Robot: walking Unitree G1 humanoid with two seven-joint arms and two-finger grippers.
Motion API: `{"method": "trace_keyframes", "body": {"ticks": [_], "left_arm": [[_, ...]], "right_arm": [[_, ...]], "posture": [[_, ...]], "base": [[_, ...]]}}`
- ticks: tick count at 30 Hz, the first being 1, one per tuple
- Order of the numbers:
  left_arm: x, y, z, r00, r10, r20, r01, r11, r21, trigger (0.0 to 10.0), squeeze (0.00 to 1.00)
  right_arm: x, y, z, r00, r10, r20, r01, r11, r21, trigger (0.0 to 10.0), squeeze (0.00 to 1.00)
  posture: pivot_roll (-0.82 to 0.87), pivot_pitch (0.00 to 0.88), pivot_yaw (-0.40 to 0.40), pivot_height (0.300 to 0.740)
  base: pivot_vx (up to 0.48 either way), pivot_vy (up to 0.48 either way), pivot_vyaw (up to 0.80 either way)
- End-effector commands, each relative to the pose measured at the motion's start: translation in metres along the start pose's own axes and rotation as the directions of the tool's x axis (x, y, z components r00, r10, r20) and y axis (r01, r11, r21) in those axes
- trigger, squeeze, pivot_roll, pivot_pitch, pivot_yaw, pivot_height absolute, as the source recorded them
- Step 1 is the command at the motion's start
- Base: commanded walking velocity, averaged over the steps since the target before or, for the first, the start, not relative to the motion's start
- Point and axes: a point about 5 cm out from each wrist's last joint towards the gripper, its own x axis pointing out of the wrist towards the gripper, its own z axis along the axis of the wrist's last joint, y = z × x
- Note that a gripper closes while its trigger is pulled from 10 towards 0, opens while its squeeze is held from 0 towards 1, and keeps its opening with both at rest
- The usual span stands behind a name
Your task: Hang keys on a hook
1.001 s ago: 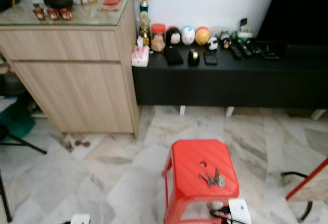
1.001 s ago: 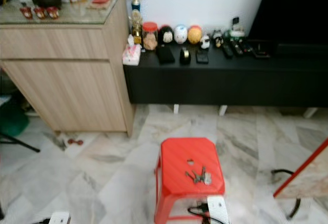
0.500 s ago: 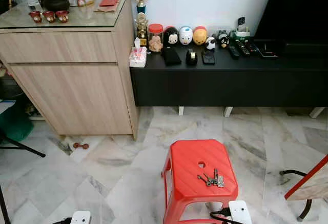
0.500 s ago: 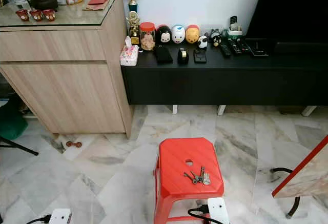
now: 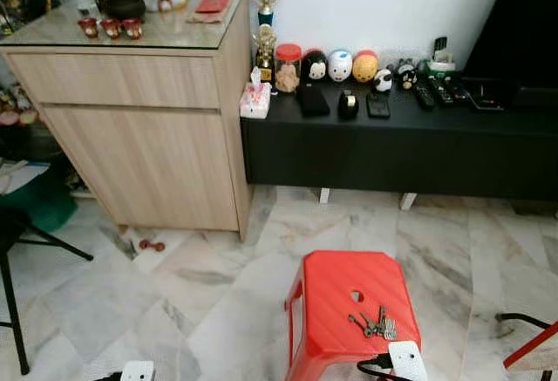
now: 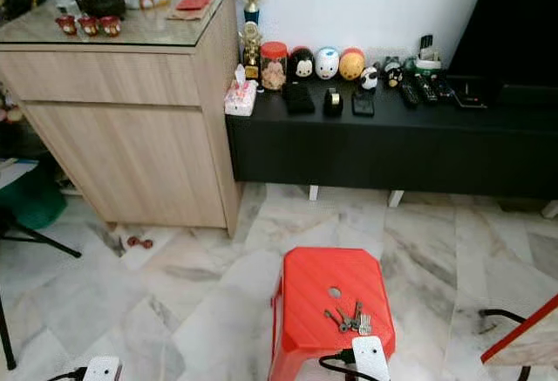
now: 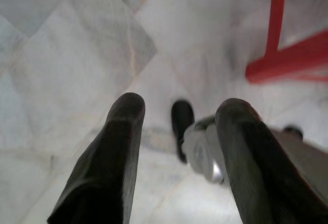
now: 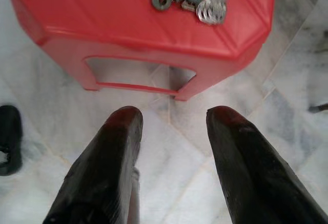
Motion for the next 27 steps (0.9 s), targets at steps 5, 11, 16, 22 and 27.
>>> {"method": "trace_keyframes", "body": {"ticks": [5,11,16,22,27], "left_arm": [[-0.0035,0.0005,-0.0141,0.999,0.004,-0.049,-0.004,1.000,-0.007,10.0,0.00],[-0.0035,0.0011,-0.0140,0.999,0.011,-0.050,-0.011,1.000,0.001,10.0,0.00],[-0.0037,0.0012,-0.0144,0.999,0.009,-0.050,-0.009,1.000,0.001,10.0,0.00],[-0.0039,0.0012,-0.0151,0.998,0.011,-0.054,-0.010,1.000,0.005,10.0,0.00],[-0.0041,0.0015,-0.0157,0.998,0.009,-0.057,-0.009,1.000,0.008,10.0,0.00]], "right_arm": [[0.0003,0.0025,0.0012,1.000,0.003,0.004,-0.003,1.000,0.024,10.0,0.00],[0.0002,0.0023,0.0013,1.000,-0.001,0.010,0.001,1.000,0.028,10.0,0.00],[-0.0002,0.0021,0.0023,0.999,-0.020,0.037,0.018,0.998,0.066,10.0,0.00],[-0.0012,0.0012,0.0067,0.994,-0.036,0.107,0.027,0.996,0.085,10.0,0.00],[-0.0019,0.0026,0.0076,0.990,-0.032,0.140,0.010,0.989,0.149,10.0,0.00]], "posture": [[0.10,0.003,-0.040,0.740],[0.10,0.002,-0.040,0.740],[0.10,0.005,-0.041,0.740],[0.10,0.010,-0.042,0.740],[0.09,0.012,-0.039,0.740]], "base": [[0.259,0.000,0.29],[0.084,0.000,0.00],[0.000,0.000,0.00],[0.000,0.000,0.00],[0.000,0.000,0.00]]}}
